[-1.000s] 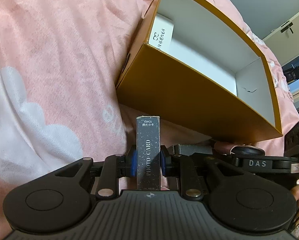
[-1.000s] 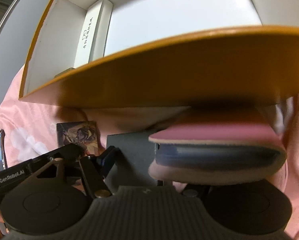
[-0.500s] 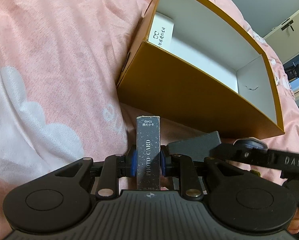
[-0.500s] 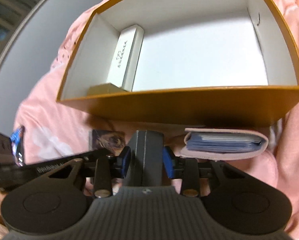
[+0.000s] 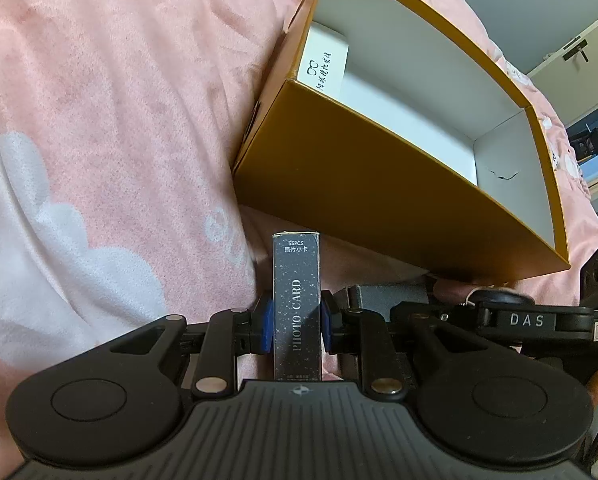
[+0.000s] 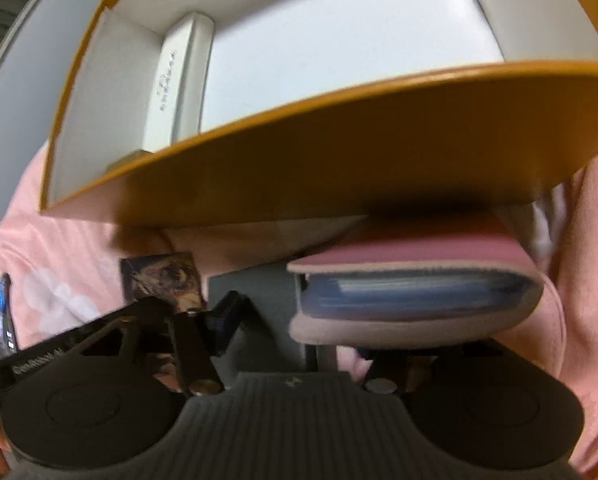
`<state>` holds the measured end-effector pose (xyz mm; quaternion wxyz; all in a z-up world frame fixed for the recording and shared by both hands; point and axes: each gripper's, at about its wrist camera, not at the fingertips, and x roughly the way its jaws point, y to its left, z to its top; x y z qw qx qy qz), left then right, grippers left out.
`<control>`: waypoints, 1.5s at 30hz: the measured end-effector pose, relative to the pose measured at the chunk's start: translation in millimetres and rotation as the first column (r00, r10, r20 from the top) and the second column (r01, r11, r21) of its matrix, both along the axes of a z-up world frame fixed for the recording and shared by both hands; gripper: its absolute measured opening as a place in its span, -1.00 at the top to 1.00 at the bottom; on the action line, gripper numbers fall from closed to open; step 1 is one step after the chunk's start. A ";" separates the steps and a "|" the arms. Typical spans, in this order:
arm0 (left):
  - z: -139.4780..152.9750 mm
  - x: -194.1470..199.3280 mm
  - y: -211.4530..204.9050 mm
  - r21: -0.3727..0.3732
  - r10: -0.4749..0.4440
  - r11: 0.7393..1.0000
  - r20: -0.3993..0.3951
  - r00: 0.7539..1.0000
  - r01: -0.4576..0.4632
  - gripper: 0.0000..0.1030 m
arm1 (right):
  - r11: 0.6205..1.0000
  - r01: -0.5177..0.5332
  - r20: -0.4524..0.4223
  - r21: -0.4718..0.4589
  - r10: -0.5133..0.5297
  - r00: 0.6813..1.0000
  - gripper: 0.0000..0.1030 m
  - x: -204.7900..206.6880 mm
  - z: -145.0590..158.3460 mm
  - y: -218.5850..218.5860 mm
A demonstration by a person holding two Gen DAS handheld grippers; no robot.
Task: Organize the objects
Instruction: 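Lift the photo card pack with the left gripper while the right gripper lifts the black card holder, then carry the photo card pack and black card holder over the box opening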
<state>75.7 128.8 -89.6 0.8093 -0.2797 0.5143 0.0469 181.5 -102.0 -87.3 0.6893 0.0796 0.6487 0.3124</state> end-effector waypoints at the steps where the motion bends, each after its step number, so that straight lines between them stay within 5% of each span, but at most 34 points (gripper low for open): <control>1: 0.1 0.1 -0.3 0.001 -0.001 1.000 0.000 1.000 0.001 0.51 | 1.000 -0.016 -0.002 -0.002 0.016 1.000 -0.23 0.2 -1.2 1.4; 9: -0.3 1.2 -3.5 0.011 -0.004 1.000 -0.003 1.000 0.004 0.51 | 0.996 -0.088 -0.043 0.021 0.089 0.995 -0.37 0.1 -12.1 11.3; 17: 6.5 1.3 -11.1 0.037 -0.017 0.999 0.008 1.000 0.017 0.51 | 0.992 -0.096 0.079 0.077 0.090 0.993 0.13 -15.9 15.6 -4.0; 21: 18.4 -2.4 -19.5 0.081 -0.055 0.995 0.037 0.998 0.052 0.51 | 0.987 -0.147 0.194 0.060 0.133 0.972 0.21 -33.7 41.2 -3.4; 32: 74.4 -24.3 -41.8 0.173 -0.159 0.977 0.178 0.971 0.129 0.51 | 0.972 -0.226 0.416 0.070 0.178 0.892 0.24 -60.5 103.9 -11.8; 45: 133.4 -11.3 -32.5 0.161 -0.092 0.986 0.402 0.911 0.029 0.51 | 0.970 -0.142 0.544 0.200 0.010 0.839 0.24 -40.4 173.7 -34.2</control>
